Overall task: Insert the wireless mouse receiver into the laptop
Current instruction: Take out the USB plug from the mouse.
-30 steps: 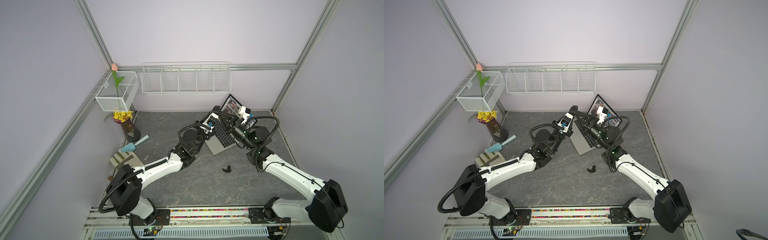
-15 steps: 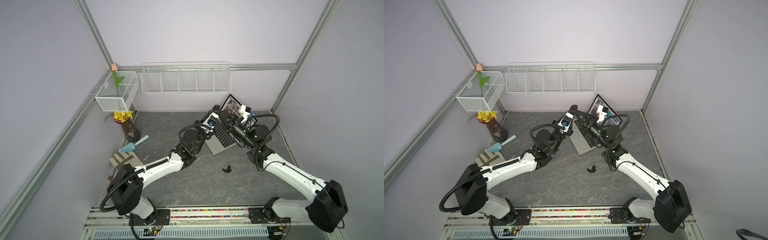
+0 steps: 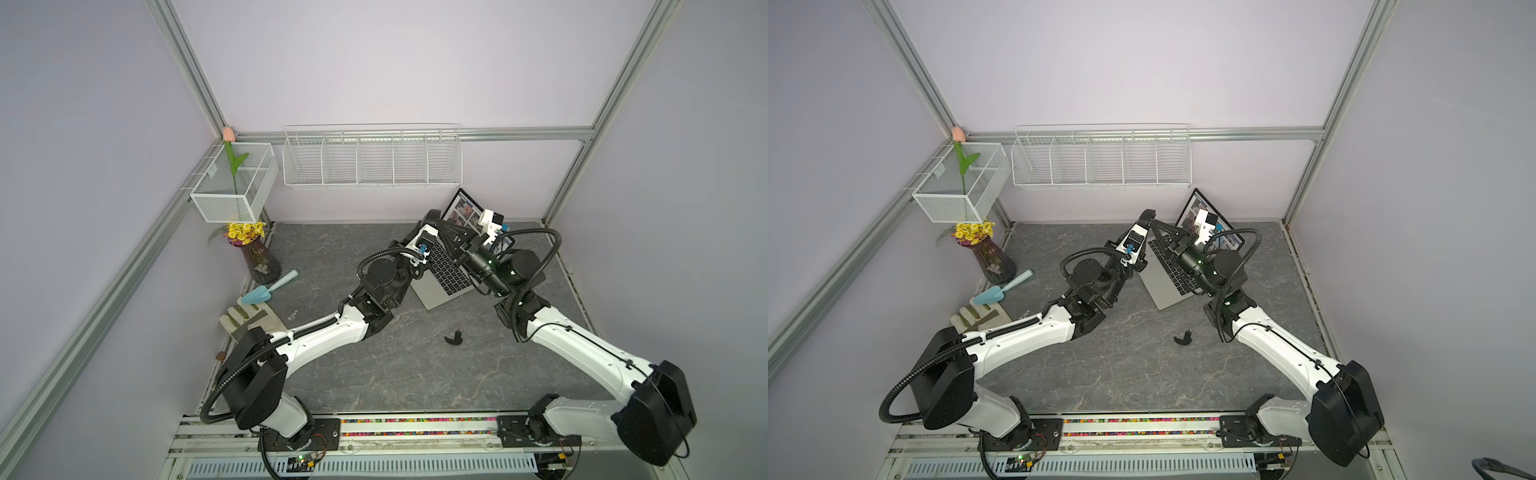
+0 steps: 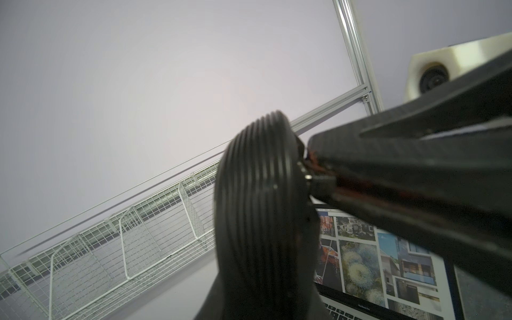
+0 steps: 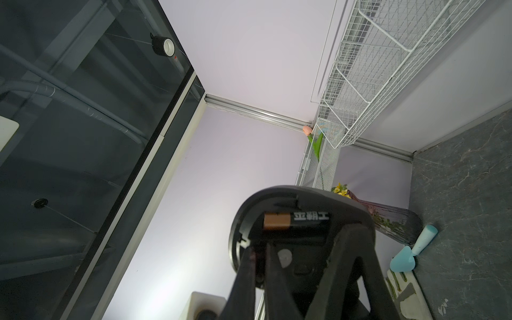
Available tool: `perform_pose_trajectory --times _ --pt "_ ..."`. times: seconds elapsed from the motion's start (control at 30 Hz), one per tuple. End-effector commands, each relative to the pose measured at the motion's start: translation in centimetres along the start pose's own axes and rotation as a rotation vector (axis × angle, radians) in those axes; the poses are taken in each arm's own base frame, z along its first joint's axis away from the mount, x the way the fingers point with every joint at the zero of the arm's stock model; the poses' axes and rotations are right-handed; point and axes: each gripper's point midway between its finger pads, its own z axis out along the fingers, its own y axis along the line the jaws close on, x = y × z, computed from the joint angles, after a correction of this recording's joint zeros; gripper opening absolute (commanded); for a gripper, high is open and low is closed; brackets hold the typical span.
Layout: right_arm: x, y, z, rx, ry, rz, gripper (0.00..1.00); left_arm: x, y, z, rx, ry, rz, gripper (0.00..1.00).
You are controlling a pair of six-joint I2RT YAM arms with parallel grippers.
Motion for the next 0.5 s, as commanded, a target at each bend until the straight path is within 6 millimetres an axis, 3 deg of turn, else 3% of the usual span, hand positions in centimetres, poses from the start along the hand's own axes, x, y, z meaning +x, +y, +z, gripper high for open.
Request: perform_pose_trajectory --times 0.0,0.13,0.37,0.47 --pt "0.4 1.3 -1.0 -0.039 0.006 -0.017 0.07 0.5 -0.9 0.3 0.052 0.028 -0.028 0.0" --pt "0.0 -0.9 -2.0 0.015 -0.024 -0.004 0.07 0.2 0.9 0.5 -0.027 0.041 -0.038 0.0" --pt "-0.5 -1.8 -2.8 0.043 -0.051 -0.007 0.07 1.1 4.1 1.0 -0.148 0.09 -0.099 0.0" --pt "-0.6 -1.9 -2.9 0.046 -0.053 -0.009 0.07 1.3 4.4 0.9 -0.16 0.092 -0.109 0.0"
